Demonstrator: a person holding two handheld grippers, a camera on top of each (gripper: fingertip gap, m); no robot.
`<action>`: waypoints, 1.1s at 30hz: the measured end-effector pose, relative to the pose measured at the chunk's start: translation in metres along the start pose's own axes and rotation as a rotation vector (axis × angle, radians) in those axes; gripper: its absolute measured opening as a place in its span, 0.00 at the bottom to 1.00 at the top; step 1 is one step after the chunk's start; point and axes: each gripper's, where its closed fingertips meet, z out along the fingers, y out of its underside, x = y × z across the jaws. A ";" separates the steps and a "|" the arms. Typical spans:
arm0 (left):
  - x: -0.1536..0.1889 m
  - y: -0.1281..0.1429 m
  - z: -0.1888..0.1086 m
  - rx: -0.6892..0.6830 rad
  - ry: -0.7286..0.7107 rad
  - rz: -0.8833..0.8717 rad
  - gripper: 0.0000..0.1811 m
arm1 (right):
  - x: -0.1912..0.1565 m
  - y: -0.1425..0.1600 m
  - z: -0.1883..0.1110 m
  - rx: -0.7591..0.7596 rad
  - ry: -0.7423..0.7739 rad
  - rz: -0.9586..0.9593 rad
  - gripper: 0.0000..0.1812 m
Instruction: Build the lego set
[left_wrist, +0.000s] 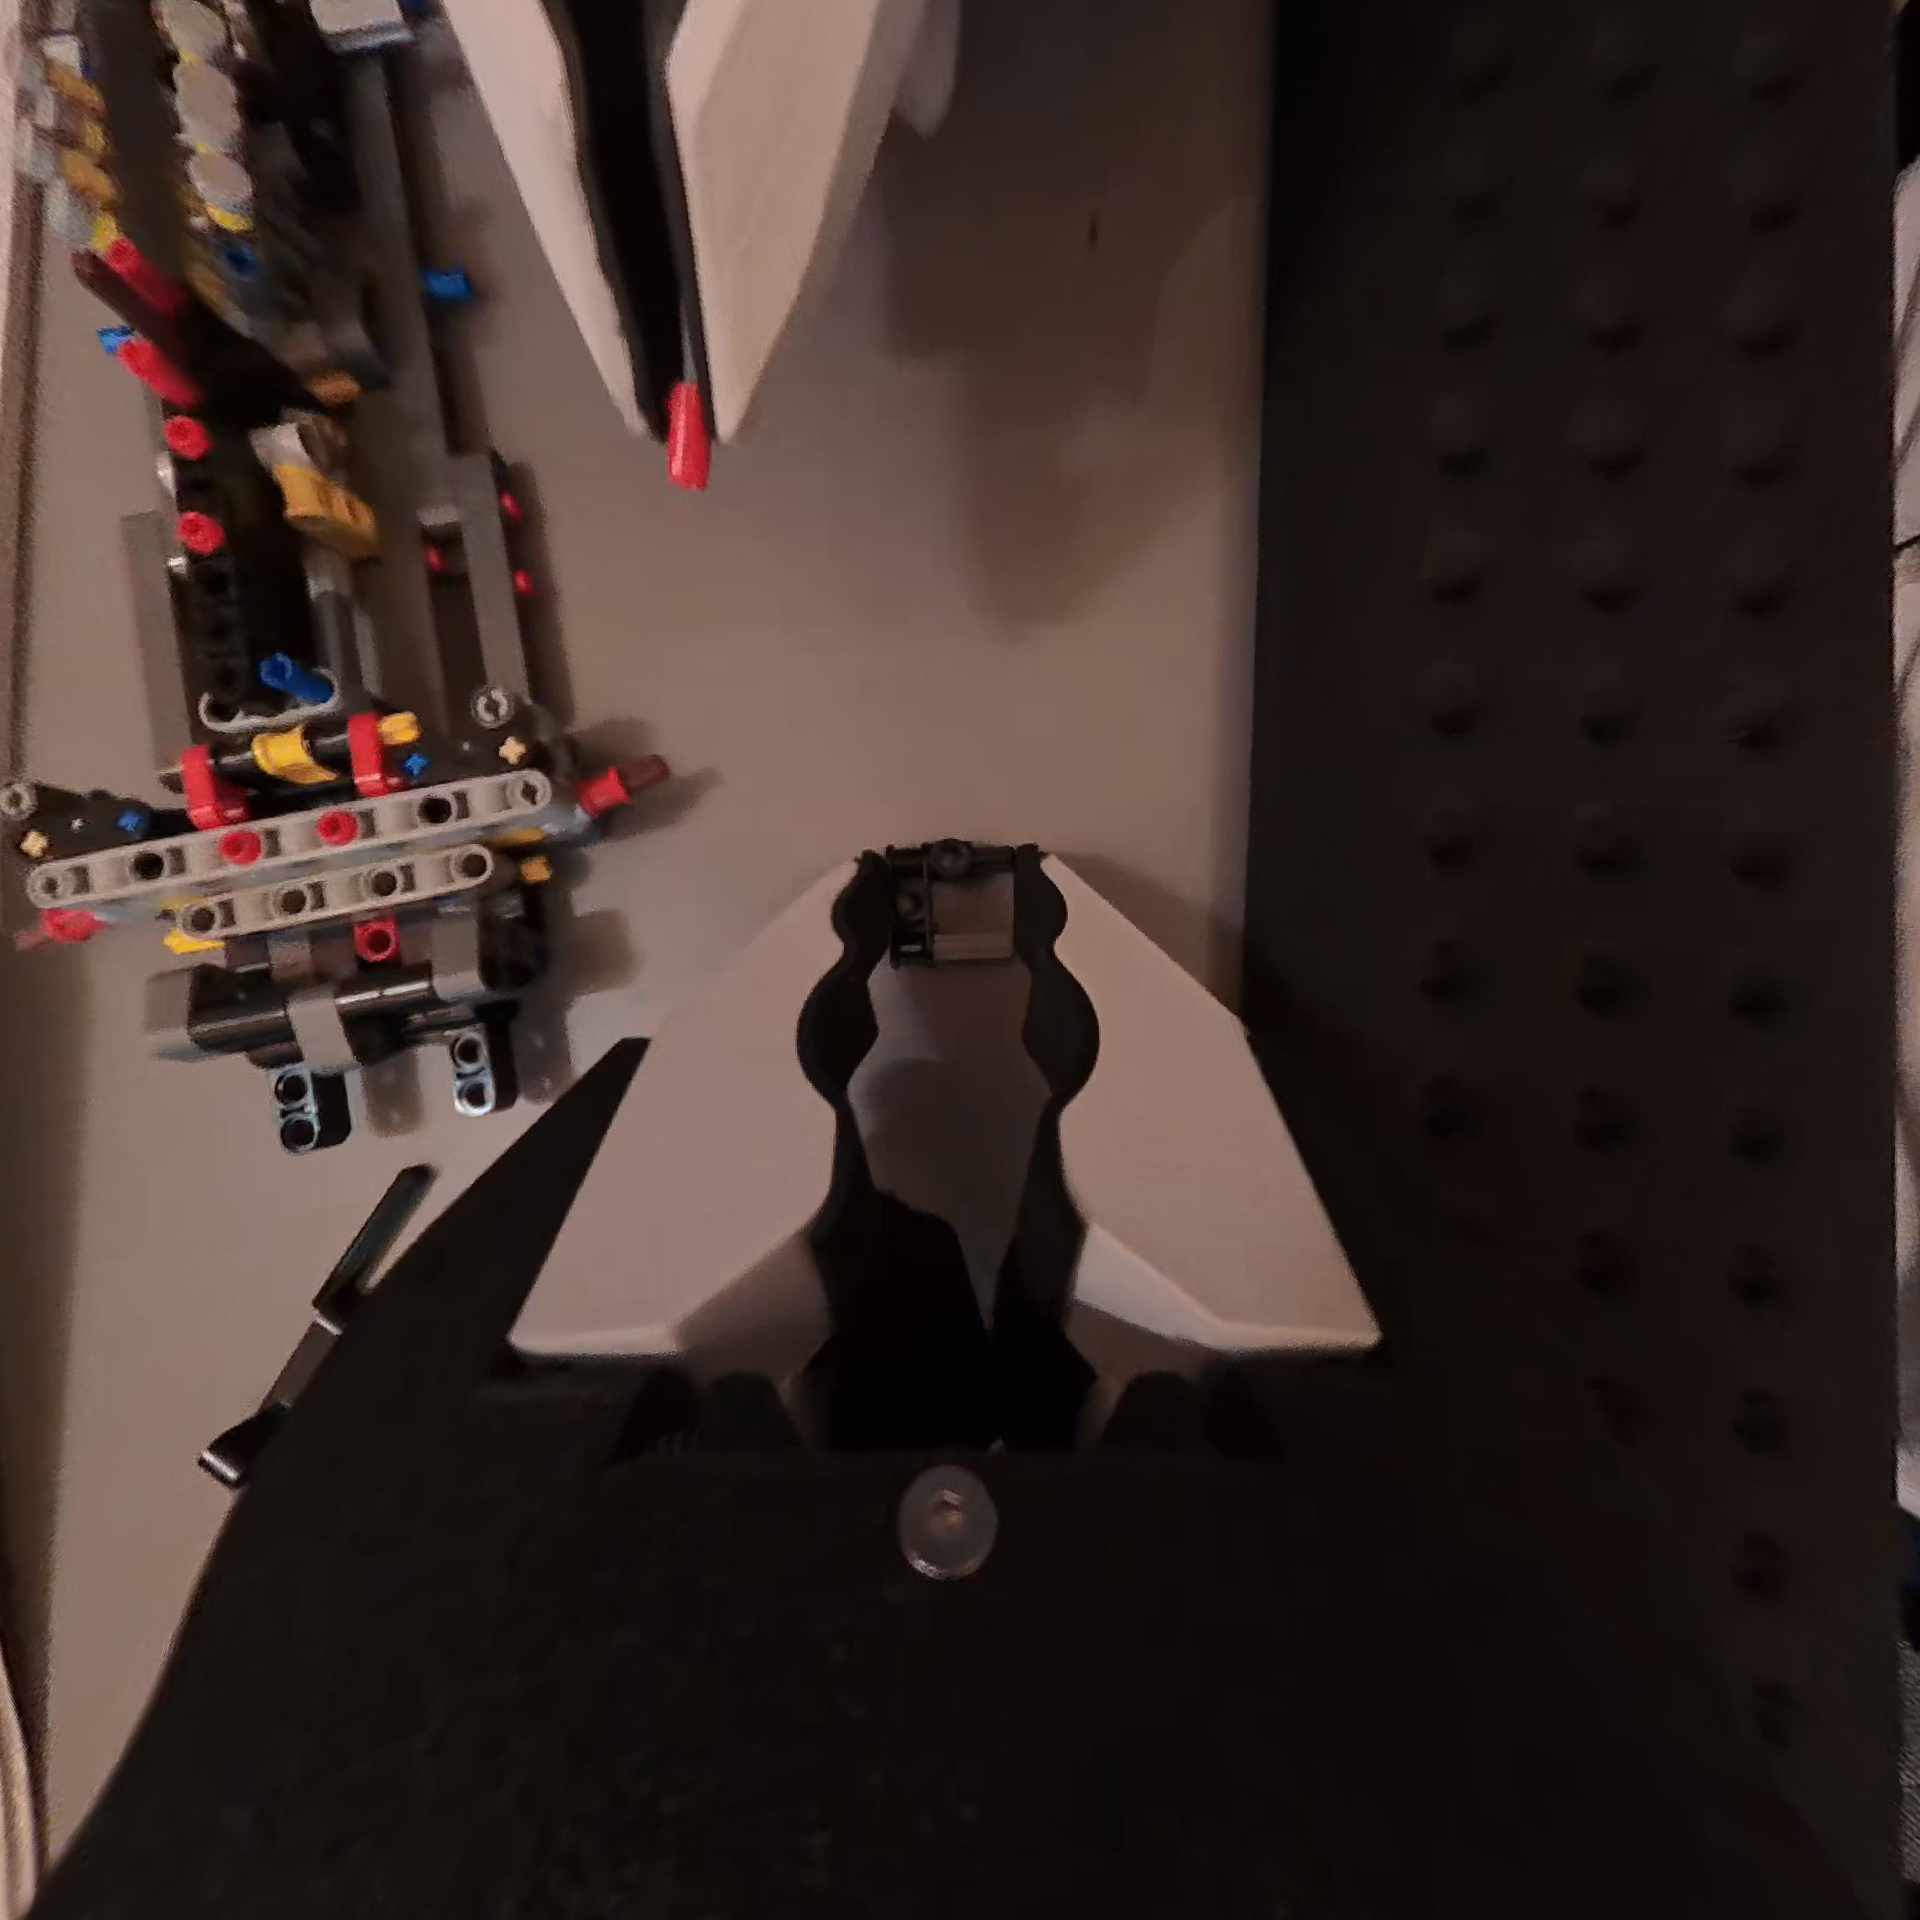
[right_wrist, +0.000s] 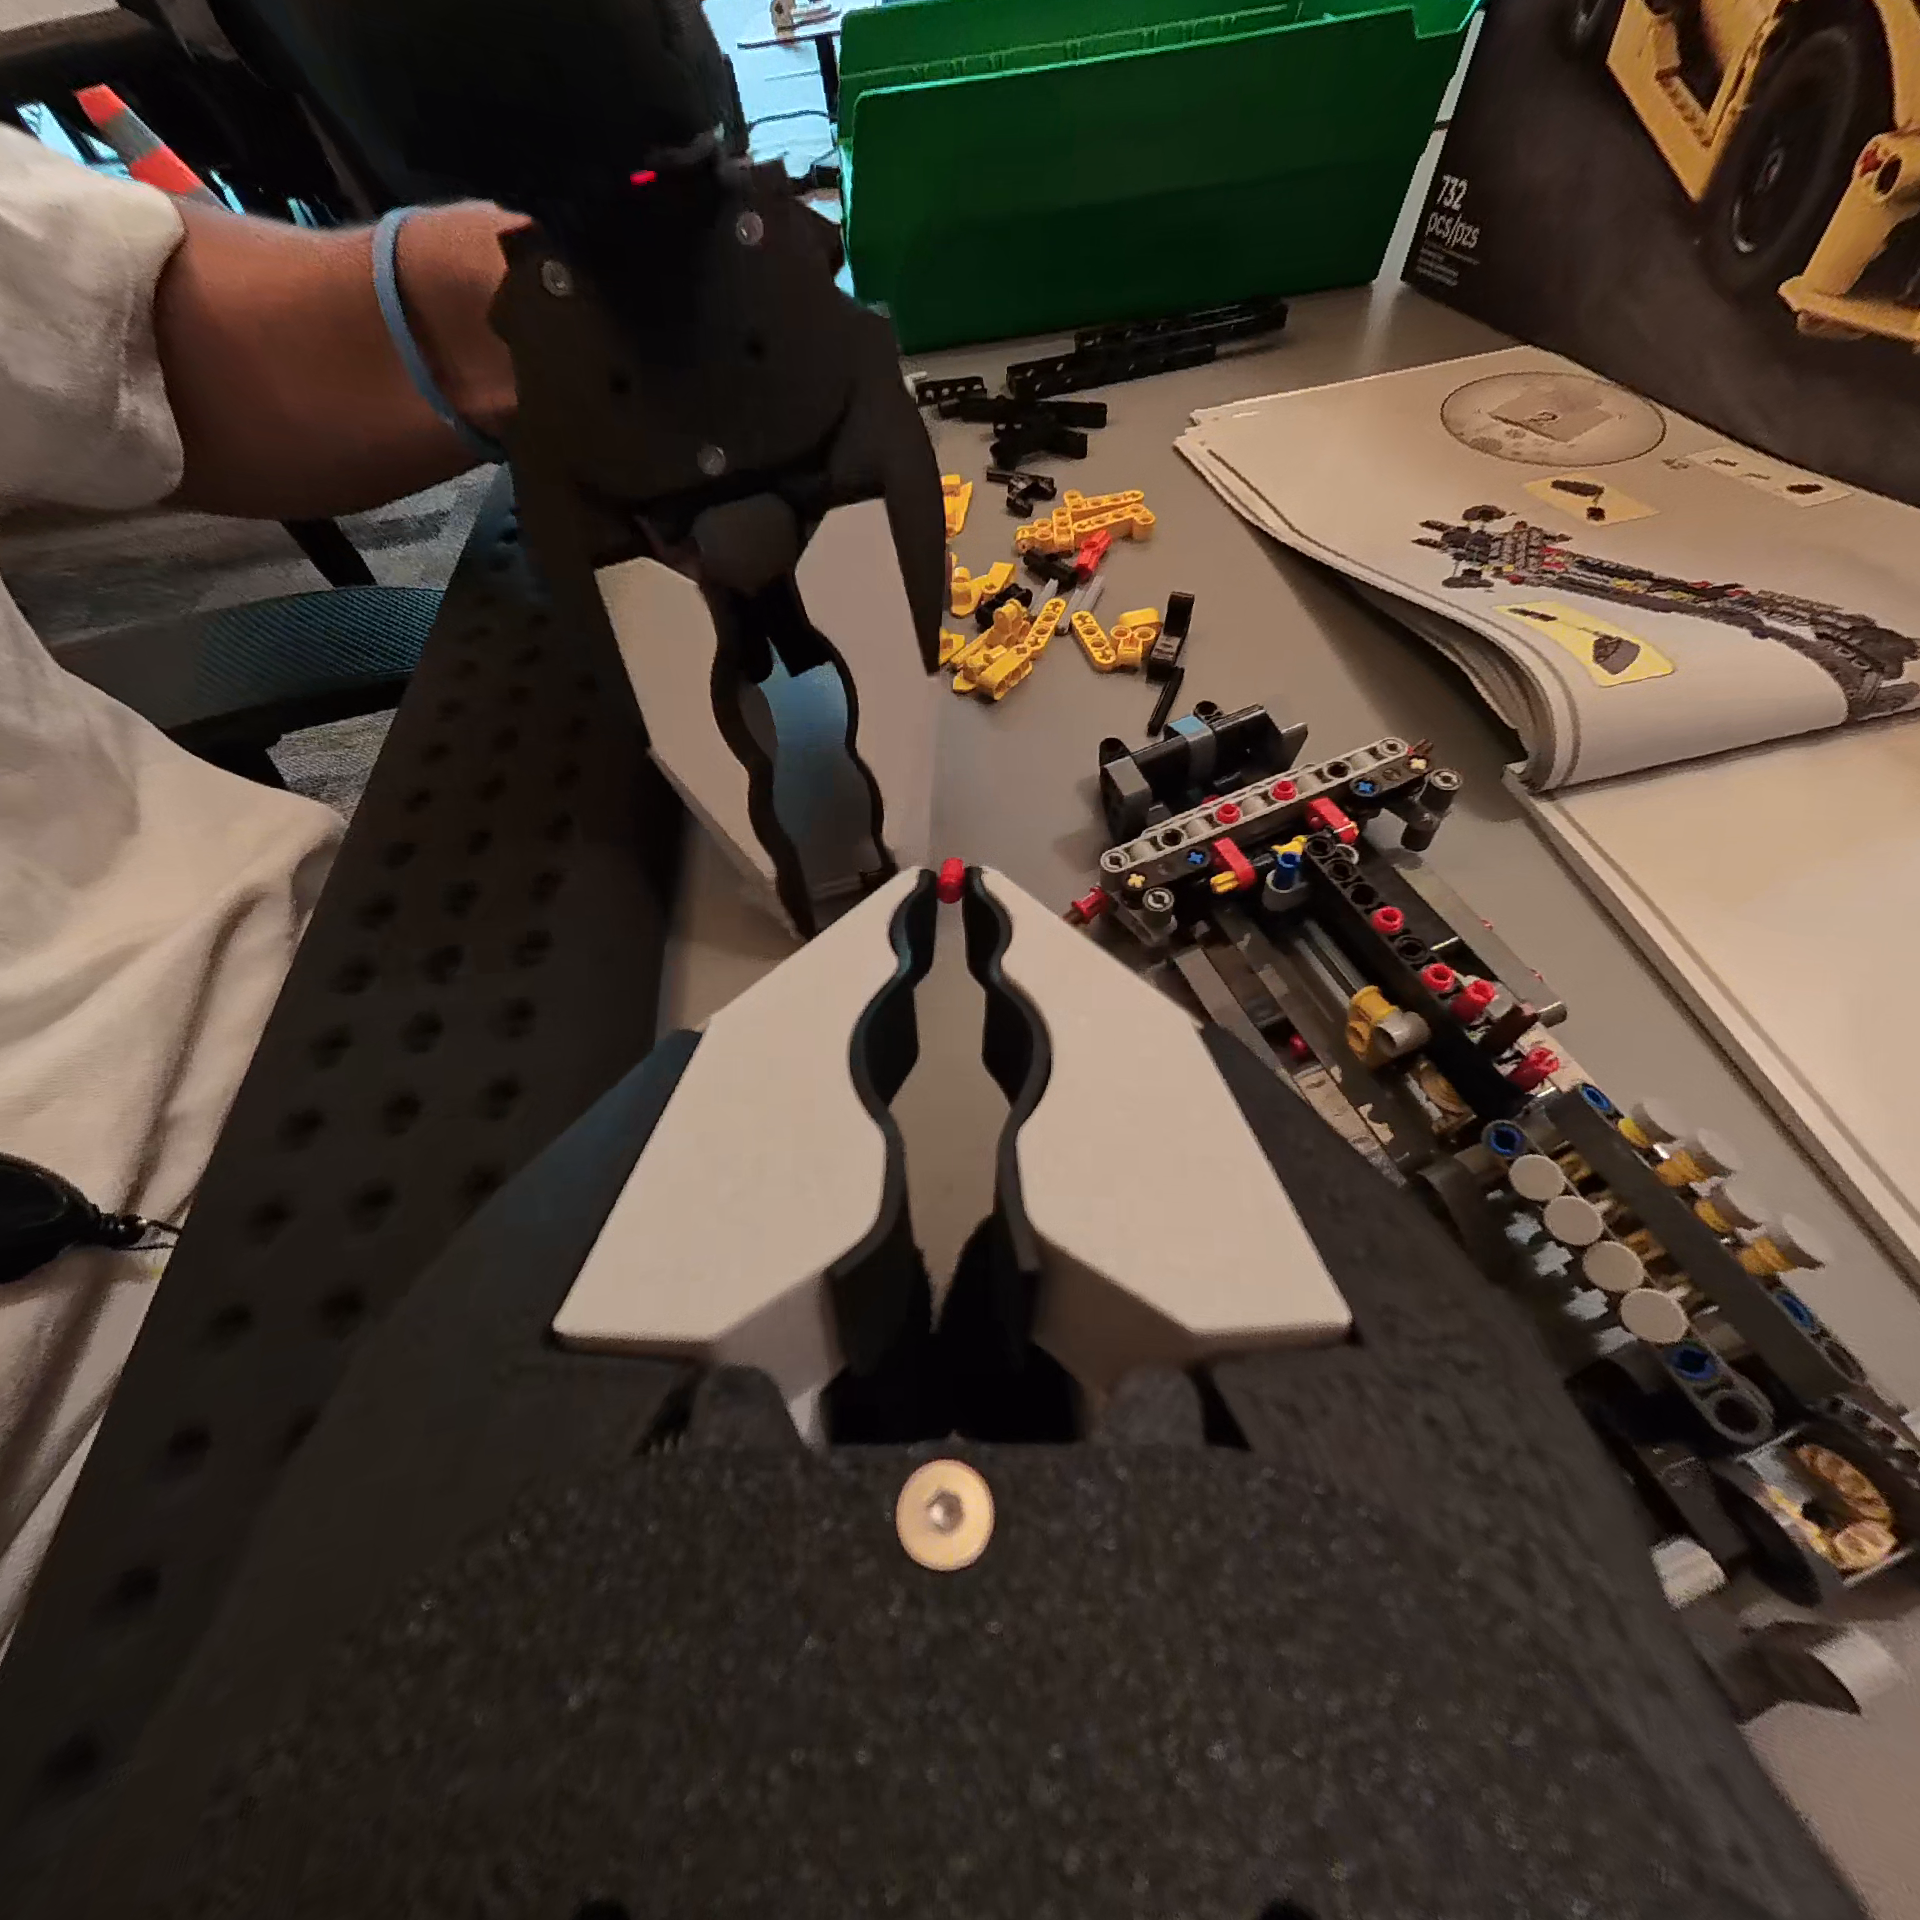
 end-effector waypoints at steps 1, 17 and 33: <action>0.001 0.000 0.001 -0.011 0.007 0.005 0.12 | 0.000 0.001 0.000 -0.004 -0.001 0.001 0.02; -0.011 0.010 -0.007 -0.316 0.027 0.110 0.08 | 0.000 0.005 -0.001 -0.020 -0.008 0.014 0.02; -0.088 -0.129 -0.111 1.133 0.292 -0.561 0.03 | 0.020 -0.077 -0.061 0.485 0.073 0.092 0.02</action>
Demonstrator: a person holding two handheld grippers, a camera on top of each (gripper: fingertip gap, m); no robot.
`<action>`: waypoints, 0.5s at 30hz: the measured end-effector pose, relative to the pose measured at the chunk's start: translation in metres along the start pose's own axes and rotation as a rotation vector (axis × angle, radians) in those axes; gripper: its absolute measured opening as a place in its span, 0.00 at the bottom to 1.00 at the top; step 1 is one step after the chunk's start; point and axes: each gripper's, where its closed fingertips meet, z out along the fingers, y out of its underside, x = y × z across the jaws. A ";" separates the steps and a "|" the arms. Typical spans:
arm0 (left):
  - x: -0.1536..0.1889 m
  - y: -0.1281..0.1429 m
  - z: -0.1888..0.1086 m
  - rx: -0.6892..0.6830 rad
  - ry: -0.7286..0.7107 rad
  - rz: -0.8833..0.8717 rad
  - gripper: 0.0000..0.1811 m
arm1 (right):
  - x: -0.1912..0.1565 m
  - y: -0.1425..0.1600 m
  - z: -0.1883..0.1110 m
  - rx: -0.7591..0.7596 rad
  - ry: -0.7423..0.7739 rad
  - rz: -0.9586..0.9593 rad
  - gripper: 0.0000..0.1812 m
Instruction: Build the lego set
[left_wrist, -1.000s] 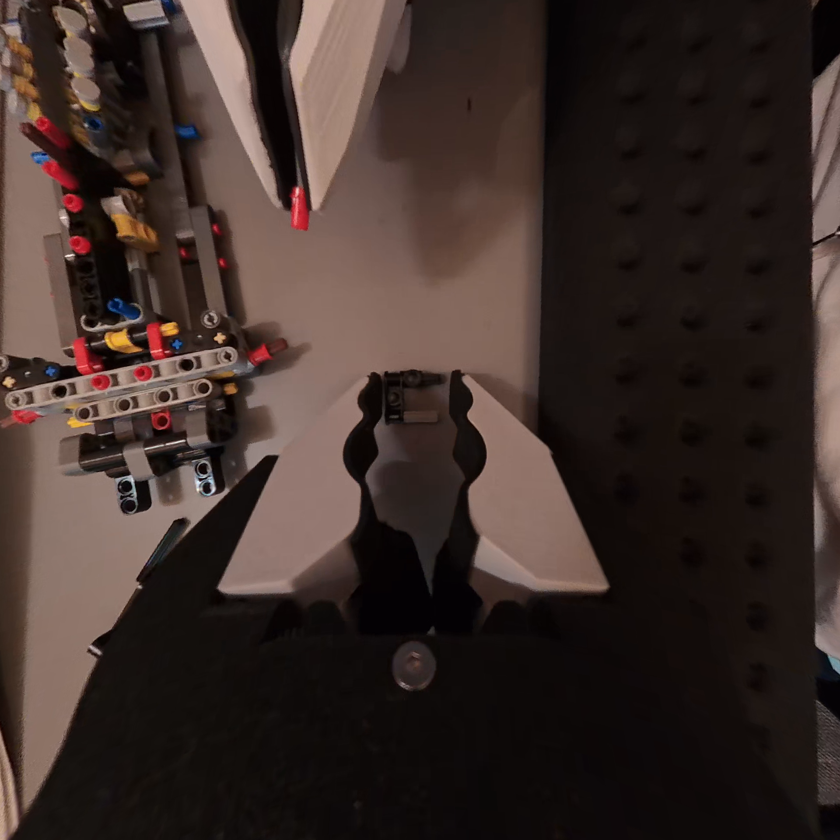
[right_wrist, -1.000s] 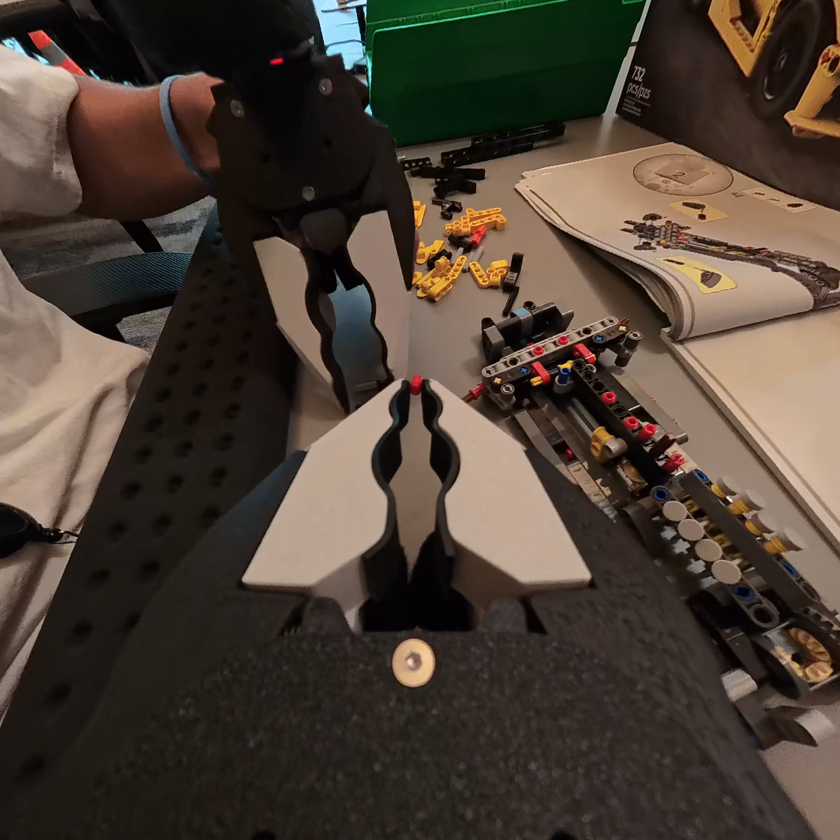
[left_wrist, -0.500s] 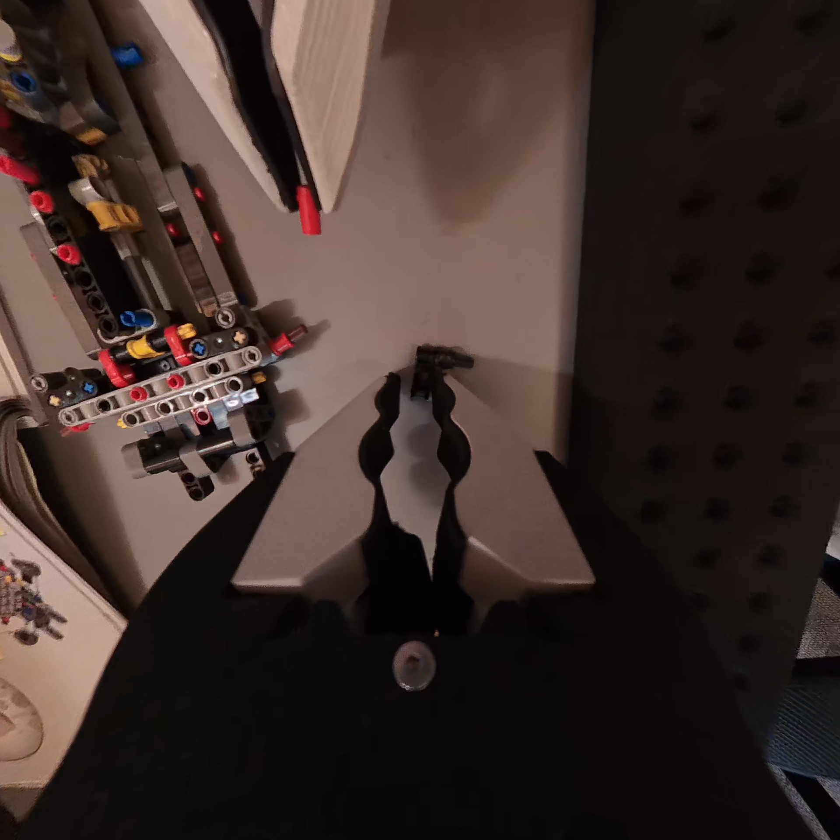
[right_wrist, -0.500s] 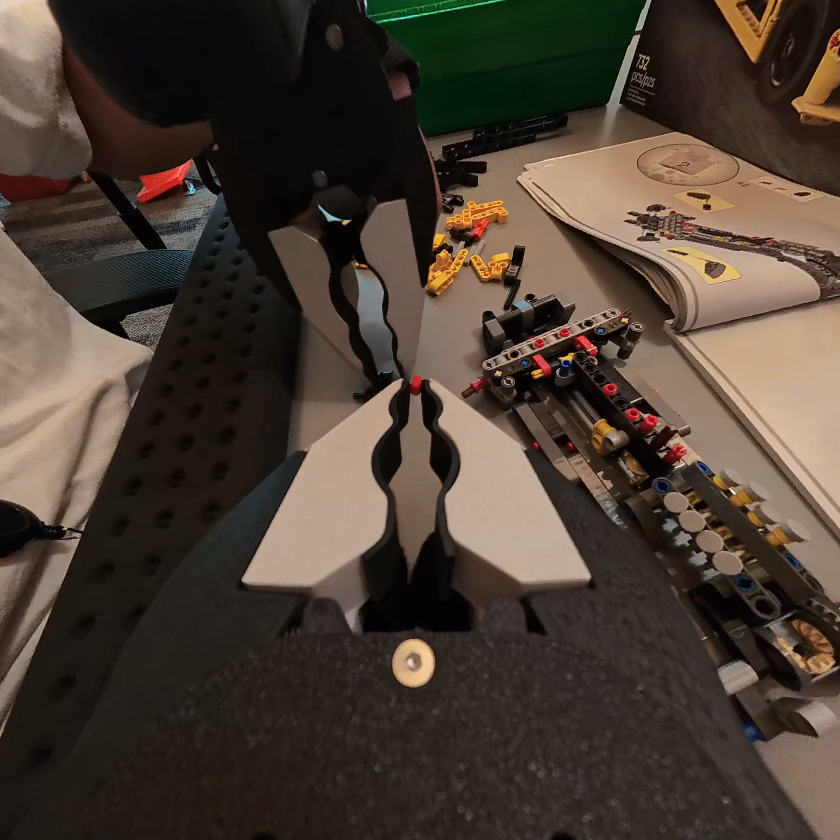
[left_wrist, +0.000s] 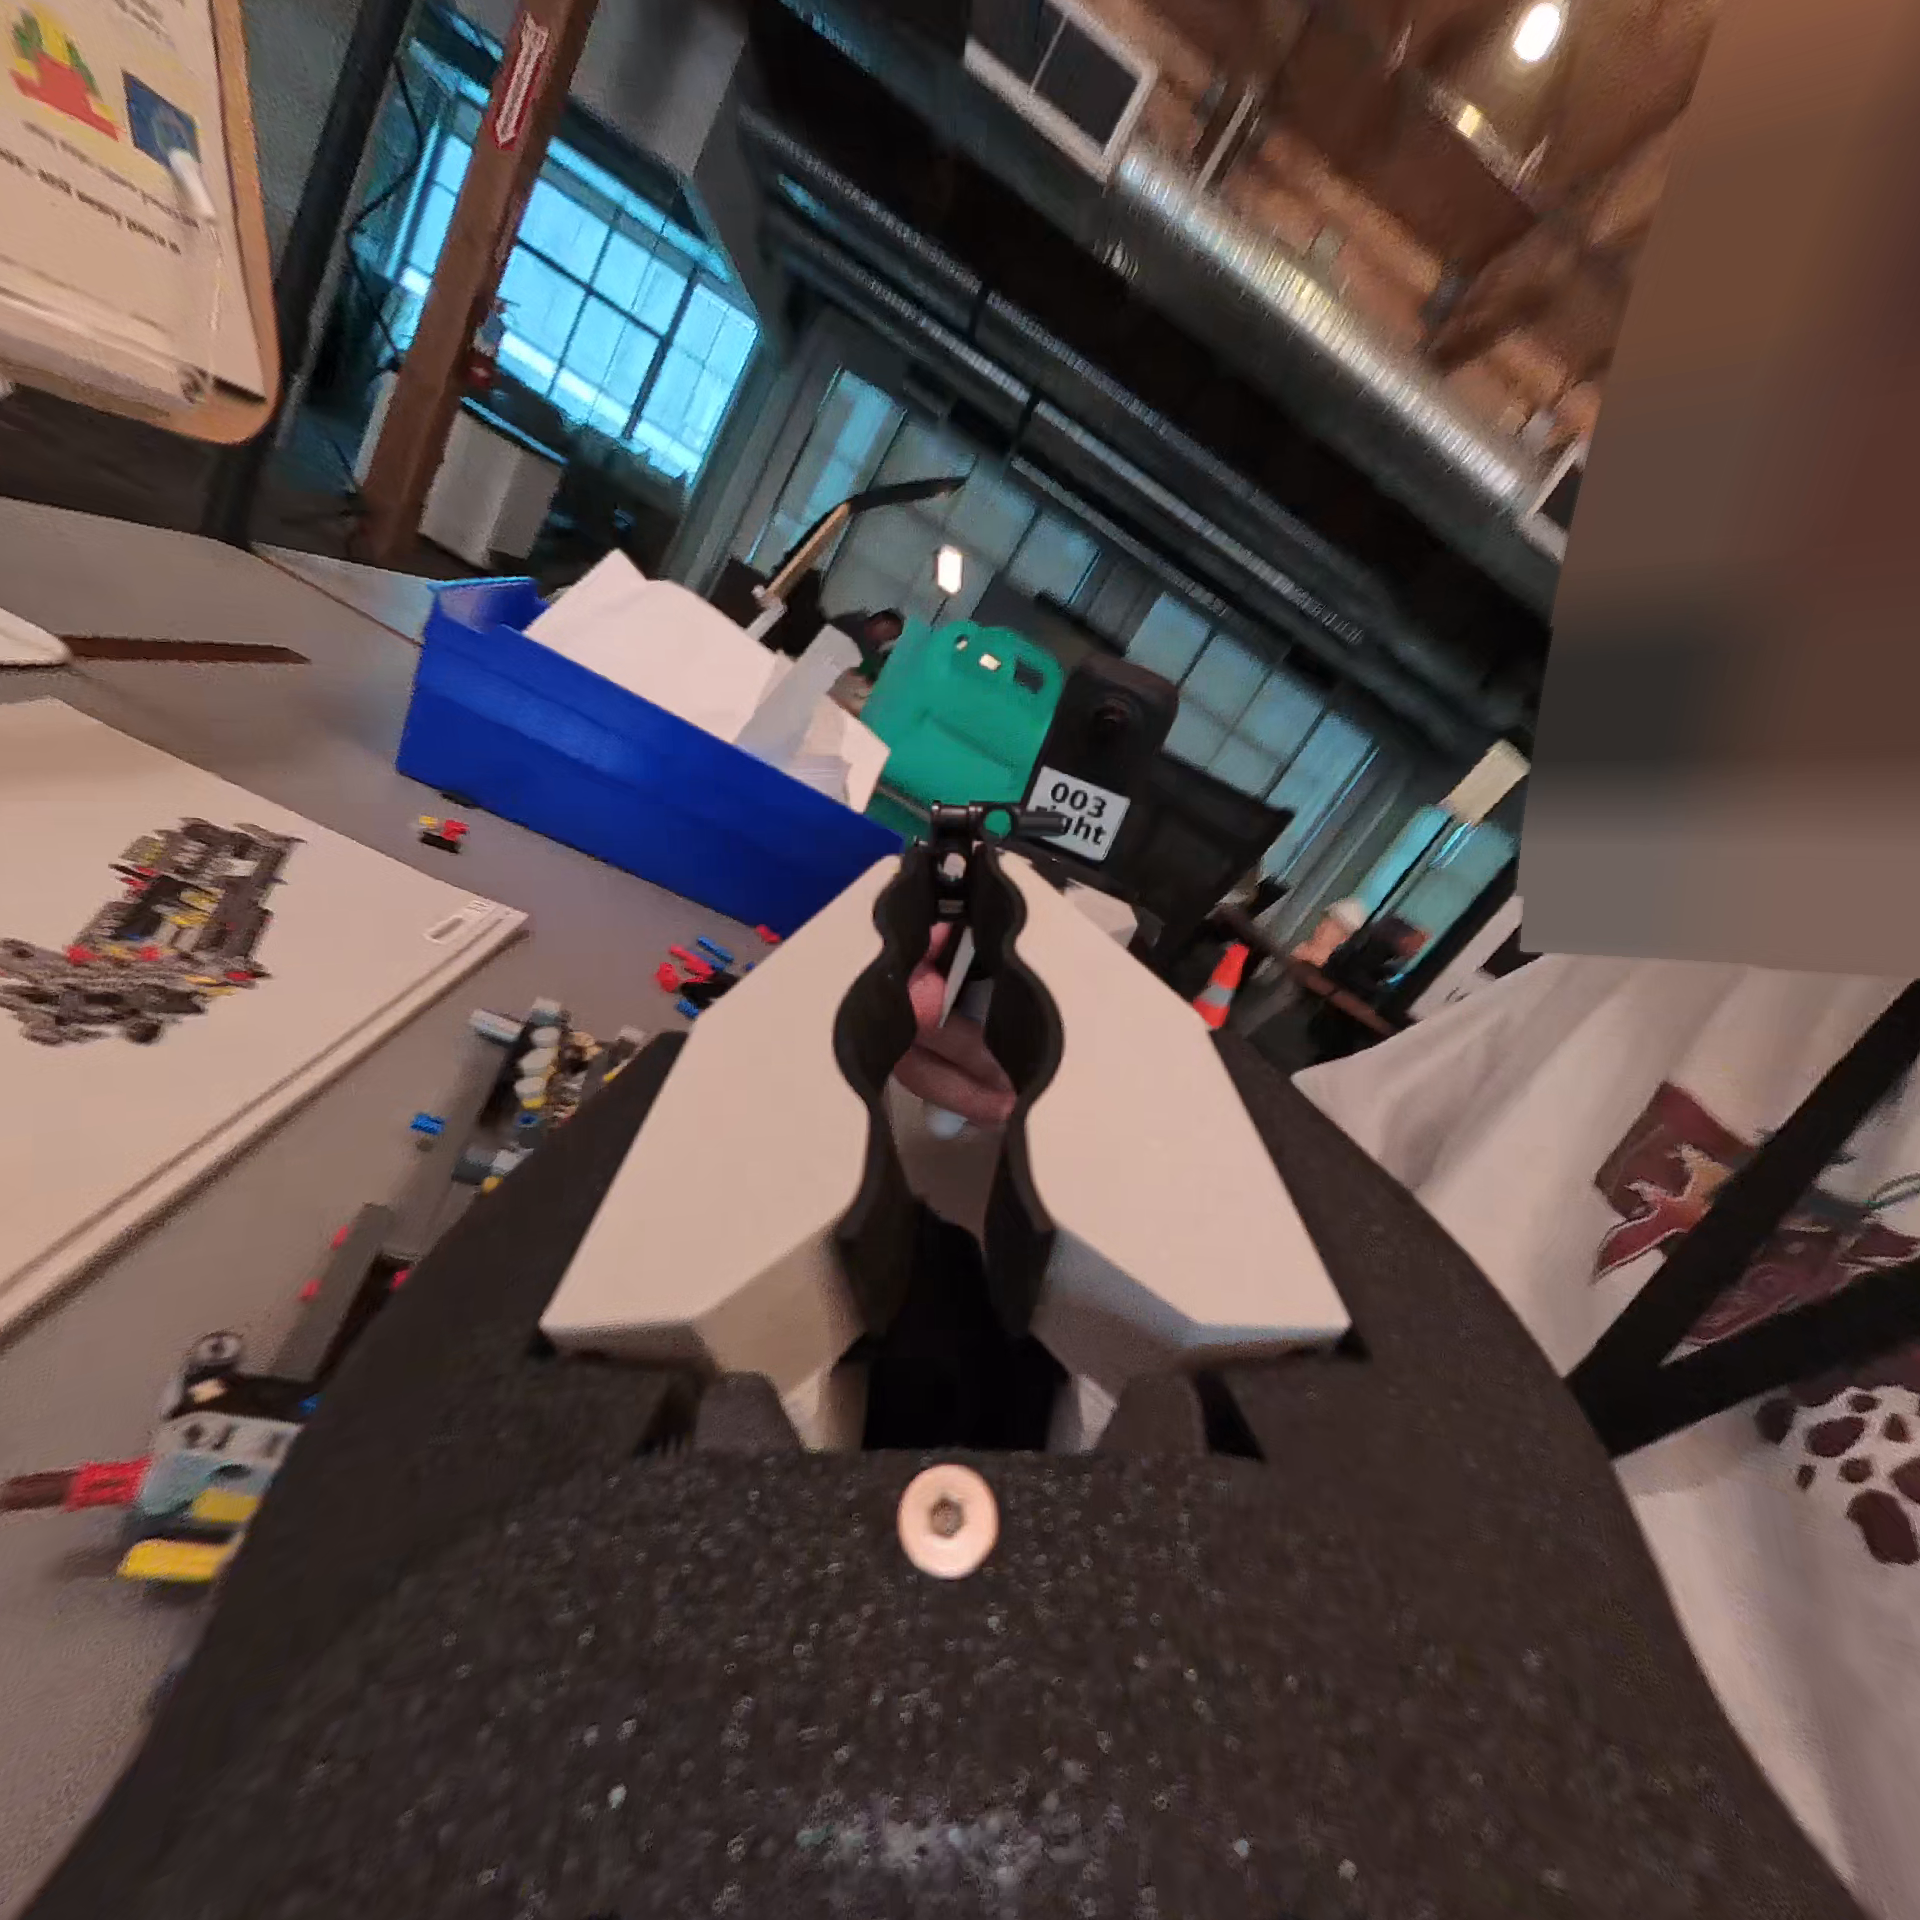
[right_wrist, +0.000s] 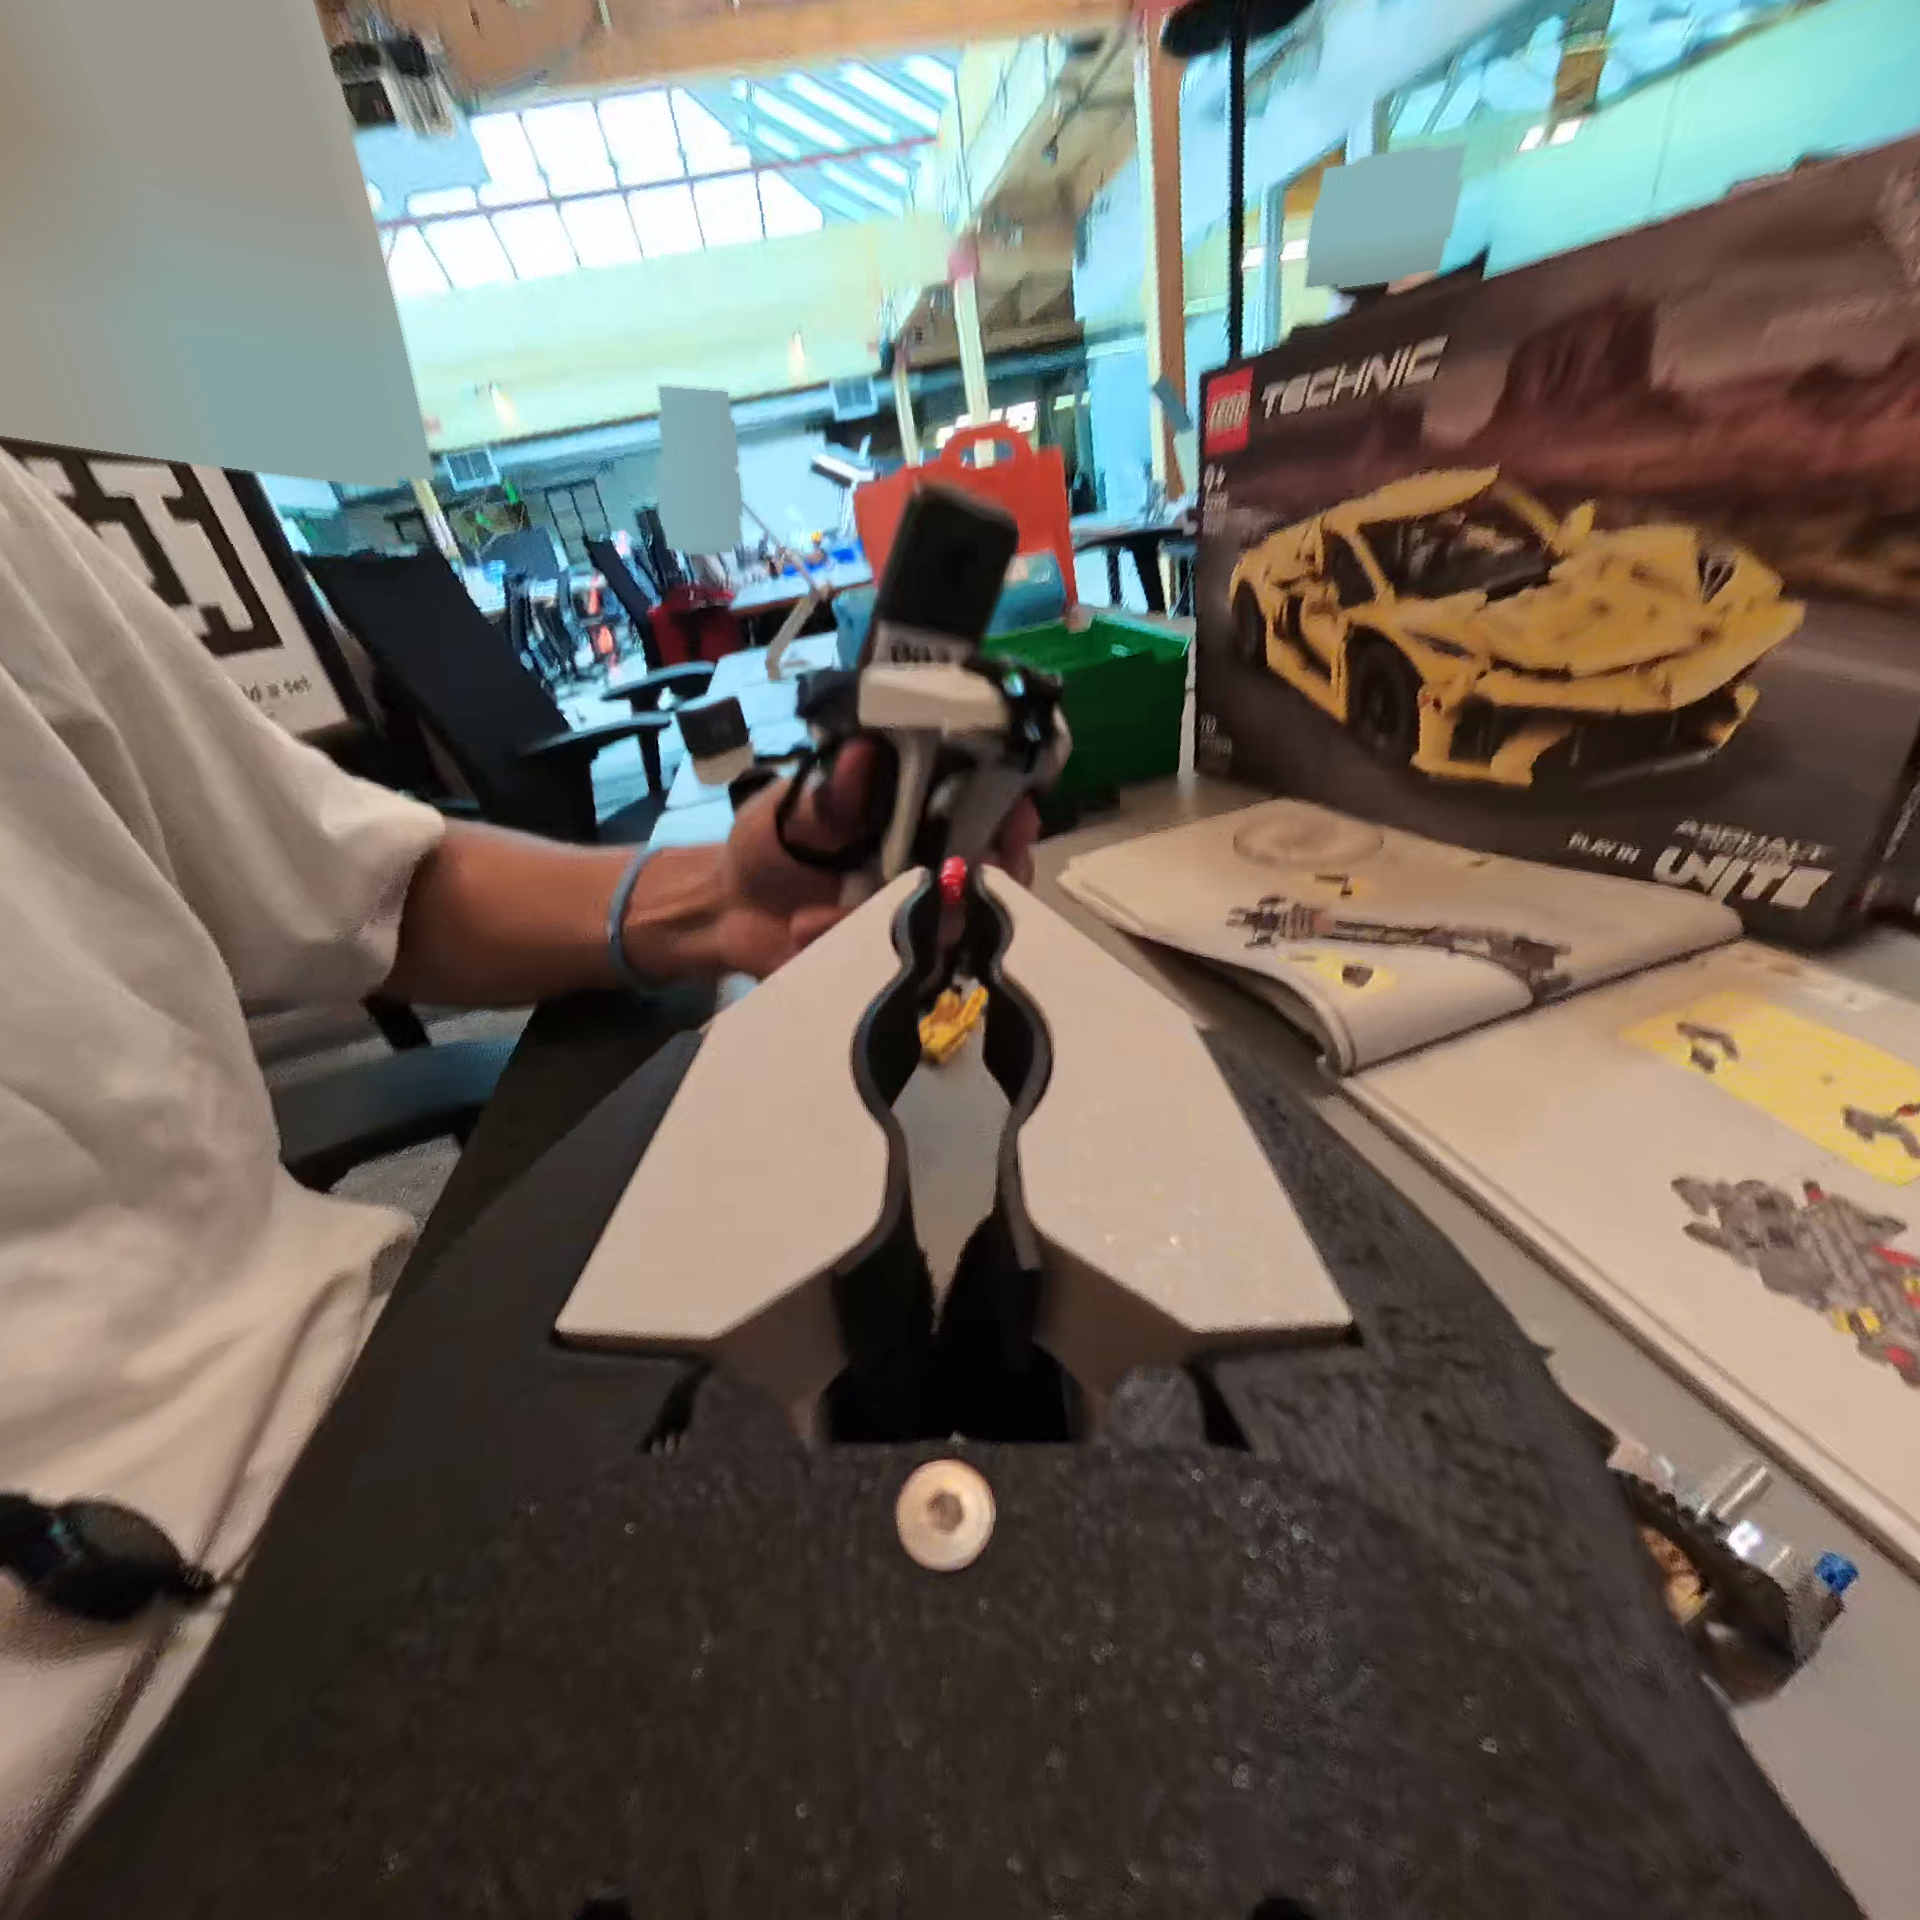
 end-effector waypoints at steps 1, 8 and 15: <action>-0.001 0.002 0.000 0.024 0.033 -0.043 0.03 | 0.001 -0.003 0.001 0.016 0.018 -0.014 0.02; 0.006 0.025 0.014 -0.001 0.130 -0.149 0.03 | 0.008 0.006 0.011 -0.045 0.096 -0.079 0.02; 0.008 0.033 0.015 -0.043 0.136 -0.132 0.03 | 0.007 0.008 0.010 -0.062 0.105 -0.115 0.02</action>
